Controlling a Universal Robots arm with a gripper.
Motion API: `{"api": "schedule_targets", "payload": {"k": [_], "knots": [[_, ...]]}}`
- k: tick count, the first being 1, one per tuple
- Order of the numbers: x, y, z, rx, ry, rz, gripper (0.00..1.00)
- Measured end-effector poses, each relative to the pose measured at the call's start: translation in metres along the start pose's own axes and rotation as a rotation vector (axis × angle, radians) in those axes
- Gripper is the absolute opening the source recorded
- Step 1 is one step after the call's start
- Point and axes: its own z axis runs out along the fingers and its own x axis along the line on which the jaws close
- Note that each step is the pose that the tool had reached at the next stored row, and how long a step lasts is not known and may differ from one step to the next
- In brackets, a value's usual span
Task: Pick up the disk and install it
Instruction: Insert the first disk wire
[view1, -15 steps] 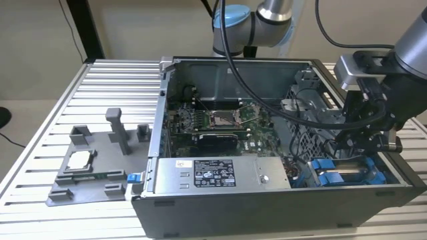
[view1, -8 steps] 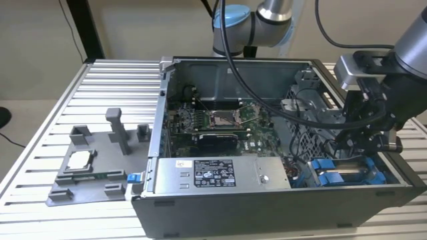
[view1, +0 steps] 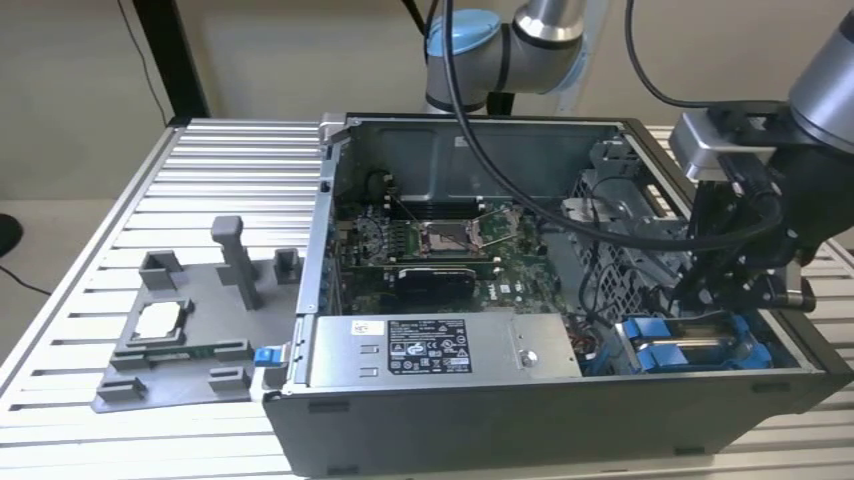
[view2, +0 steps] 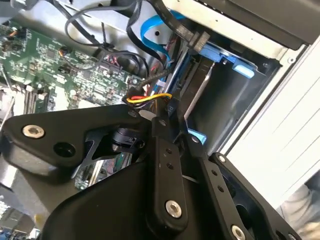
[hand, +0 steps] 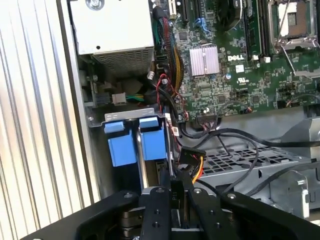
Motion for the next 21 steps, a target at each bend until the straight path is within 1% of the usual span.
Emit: {"api": "schedule_targets", "payload": {"k": [1,2,7,17,21], "knots": [[0.0000,-0.0002,0.0000,-0.0027,0.0037,0.000,0.00],[0.0000,-0.0003,-0.0001,-0.0028,0.0053,0.000,0.00],[-0.0004,-0.0022,0.0000,-0.0029,0.0056,0.000,0.00],[-0.0004,-0.0025,0.0001,-0.0029,0.0061,0.000,0.00],[-0.0011,-0.0075,0.0008,-0.0029,0.0066,-0.002,0.00]]}}
